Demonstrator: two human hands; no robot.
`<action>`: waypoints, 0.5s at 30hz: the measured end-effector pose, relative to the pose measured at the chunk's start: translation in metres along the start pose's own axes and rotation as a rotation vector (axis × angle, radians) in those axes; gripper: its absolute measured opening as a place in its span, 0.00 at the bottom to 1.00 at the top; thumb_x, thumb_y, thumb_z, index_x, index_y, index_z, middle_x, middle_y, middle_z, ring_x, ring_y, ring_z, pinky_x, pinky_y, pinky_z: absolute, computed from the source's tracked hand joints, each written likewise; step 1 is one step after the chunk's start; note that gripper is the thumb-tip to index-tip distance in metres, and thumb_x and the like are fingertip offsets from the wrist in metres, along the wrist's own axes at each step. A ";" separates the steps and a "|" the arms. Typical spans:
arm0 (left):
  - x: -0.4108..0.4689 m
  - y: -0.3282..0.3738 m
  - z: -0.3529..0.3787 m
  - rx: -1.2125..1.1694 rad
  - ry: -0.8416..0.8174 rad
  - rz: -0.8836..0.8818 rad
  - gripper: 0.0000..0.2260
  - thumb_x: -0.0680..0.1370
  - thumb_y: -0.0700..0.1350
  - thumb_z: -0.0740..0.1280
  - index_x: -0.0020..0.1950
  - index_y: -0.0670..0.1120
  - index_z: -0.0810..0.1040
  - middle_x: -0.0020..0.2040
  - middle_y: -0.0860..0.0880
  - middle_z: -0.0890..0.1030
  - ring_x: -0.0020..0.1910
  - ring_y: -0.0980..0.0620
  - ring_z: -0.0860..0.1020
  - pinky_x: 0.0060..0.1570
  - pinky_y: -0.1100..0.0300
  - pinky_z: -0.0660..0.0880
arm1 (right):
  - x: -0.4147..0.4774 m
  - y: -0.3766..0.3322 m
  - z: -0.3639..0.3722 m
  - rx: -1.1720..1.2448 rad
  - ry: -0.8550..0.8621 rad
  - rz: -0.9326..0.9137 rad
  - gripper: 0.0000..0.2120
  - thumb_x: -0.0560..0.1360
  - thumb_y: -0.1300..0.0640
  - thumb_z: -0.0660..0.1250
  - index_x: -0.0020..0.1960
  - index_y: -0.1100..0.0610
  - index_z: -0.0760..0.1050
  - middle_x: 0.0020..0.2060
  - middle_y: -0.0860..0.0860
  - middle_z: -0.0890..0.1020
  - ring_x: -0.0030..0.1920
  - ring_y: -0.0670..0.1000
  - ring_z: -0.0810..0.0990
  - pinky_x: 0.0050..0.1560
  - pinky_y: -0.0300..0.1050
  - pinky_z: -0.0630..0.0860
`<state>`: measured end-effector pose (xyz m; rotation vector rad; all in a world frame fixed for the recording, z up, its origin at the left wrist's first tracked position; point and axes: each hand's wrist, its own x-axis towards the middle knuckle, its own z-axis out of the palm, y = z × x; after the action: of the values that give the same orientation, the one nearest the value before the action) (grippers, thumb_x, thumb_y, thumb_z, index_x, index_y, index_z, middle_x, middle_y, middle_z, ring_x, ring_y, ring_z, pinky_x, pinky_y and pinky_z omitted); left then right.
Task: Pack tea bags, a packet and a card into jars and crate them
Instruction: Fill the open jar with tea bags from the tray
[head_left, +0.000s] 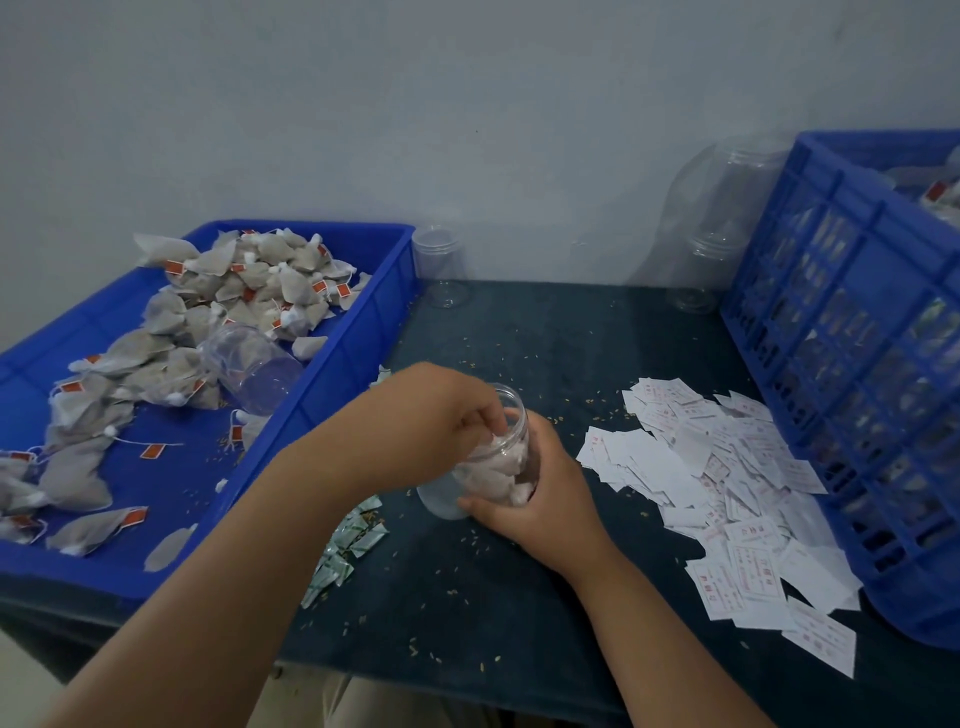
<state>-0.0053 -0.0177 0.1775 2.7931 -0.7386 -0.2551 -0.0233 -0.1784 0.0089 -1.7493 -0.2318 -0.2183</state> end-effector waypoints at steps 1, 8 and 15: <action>0.002 0.003 0.002 0.110 -0.073 0.030 0.07 0.84 0.44 0.66 0.57 0.56 0.79 0.47 0.57 0.82 0.46 0.54 0.80 0.46 0.59 0.76 | 0.000 -0.001 0.000 -0.014 0.002 -0.011 0.39 0.65 0.50 0.88 0.71 0.37 0.73 0.63 0.42 0.85 0.62 0.46 0.86 0.56 0.41 0.83; -0.005 -0.007 -0.017 -0.210 0.019 0.018 0.09 0.86 0.50 0.63 0.62 0.56 0.81 0.53 0.58 0.85 0.52 0.60 0.82 0.54 0.60 0.78 | -0.001 0.001 0.001 -0.028 -0.025 -0.020 0.42 0.65 0.45 0.88 0.73 0.35 0.72 0.65 0.41 0.85 0.64 0.47 0.85 0.60 0.44 0.84; -0.055 -0.113 -0.056 -0.156 0.299 -0.375 0.07 0.81 0.47 0.70 0.49 0.61 0.80 0.45 0.58 0.85 0.41 0.60 0.82 0.41 0.60 0.76 | -0.002 -0.003 0.000 0.006 -0.032 -0.015 0.38 0.65 0.48 0.87 0.69 0.30 0.73 0.64 0.40 0.85 0.64 0.44 0.85 0.59 0.35 0.81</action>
<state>0.0125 0.1155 0.2058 2.7123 -0.1193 0.0420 -0.0257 -0.1777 0.0116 -1.7465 -0.2687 -0.2011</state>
